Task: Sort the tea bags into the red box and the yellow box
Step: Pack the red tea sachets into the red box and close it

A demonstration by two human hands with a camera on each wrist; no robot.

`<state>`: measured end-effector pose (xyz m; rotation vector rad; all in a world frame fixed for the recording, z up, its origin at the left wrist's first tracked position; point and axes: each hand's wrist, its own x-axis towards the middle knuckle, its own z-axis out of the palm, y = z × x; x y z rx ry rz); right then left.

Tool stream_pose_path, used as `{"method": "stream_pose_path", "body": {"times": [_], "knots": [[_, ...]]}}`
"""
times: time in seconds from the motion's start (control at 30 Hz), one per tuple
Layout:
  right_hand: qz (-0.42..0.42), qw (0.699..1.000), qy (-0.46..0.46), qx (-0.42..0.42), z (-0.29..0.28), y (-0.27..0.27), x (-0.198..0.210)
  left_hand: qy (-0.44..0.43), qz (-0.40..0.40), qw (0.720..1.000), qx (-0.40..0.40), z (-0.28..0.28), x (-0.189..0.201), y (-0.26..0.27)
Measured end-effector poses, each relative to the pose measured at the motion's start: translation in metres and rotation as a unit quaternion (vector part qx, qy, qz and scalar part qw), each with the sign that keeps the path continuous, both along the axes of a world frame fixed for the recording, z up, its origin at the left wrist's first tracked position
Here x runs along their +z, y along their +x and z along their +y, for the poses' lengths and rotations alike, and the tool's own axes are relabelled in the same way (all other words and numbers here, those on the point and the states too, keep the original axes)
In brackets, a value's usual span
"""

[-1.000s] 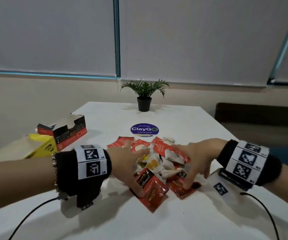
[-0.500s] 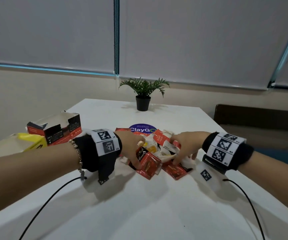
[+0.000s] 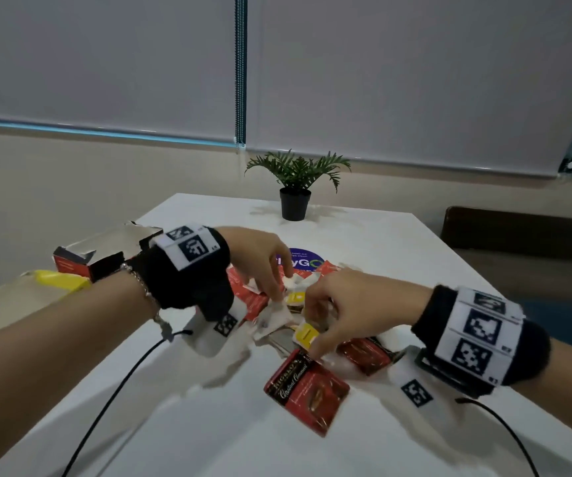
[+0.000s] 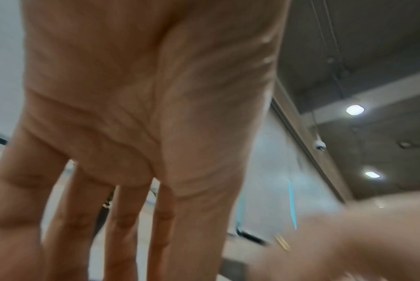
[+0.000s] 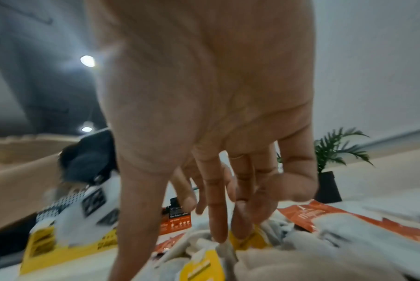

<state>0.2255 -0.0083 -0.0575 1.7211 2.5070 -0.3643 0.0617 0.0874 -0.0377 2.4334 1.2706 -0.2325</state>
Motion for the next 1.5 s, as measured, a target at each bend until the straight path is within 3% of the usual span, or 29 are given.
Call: {"method": "stream_pose_path", "body": {"times": [0.1, 0.2, 0.3, 0.43, 0.57, 0.73, 1.07, 1.2, 1.3, 1.4, 1.5], "knots": [[-0.040, 0.999, 0.013, 0.025, -0.002, -0.015, -0.004, 0.016, 0.035, 0.998, 0.048, 0.013, 0.008, -0.013], [-0.075, 0.996, 0.007, 0.047, -0.006, -0.027, -0.010, 0.036, 0.132, 0.988, 0.070, 0.017, -0.002, -0.019], [-0.097, 0.993, 0.016, 0.063, -0.009, -0.034, -0.014, 0.030, 0.161, 0.983, 0.083, 0.017, -0.017, -0.023], [-0.062, 0.996, -0.016, 0.069, -0.010, -0.033, -0.016, 0.028, 0.154, 0.984, 0.082, 0.019, -0.028, -0.027], [-0.104, 0.993, 0.004, 0.051, -0.018, -0.028, -0.016, 0.009, 0.147, 0.985, 0.085, 0.023, -0.029, -0.034], [-0.082, 0.994, -0.063, 0.027, -0.023, -0.019, -0.018, 0.013, 0.159, 0.984, 0.082, 0.027, -0.017, -0.039], [-0.084, 0.990, -0.091, 0.061, -0.031, -0.008, -0.012, -0.010, 0.043, 0.996, 0.075, 0.034, 0.020, -0.059], [-0.025, 0.988, -0.134, 0.073, -0.022, 0.001, -0.002, 0.001, -0.023, 0.997, 0.077, 0.033, 0.030, -0.062], [0.095, 0.977, -0.179, 0.072, -0.010, 0.019, 0.018, 0.006, -0.086, 0.993, 0.082, 0.030, 0.032, -0.061], [0.247, 0.962, -0.119, 0.002, 0.009, 0.042, 0.035, -0.007, -0.202, 0.975, 0.097, 0.032, 0.029, -0.056], [0.377, 0.923, -0.031, -0.066, 0.028, 0.052, 0.034, -0.061, -0.328, 0.938, 0.096, 0.032, 0.021, -0.039]]}}
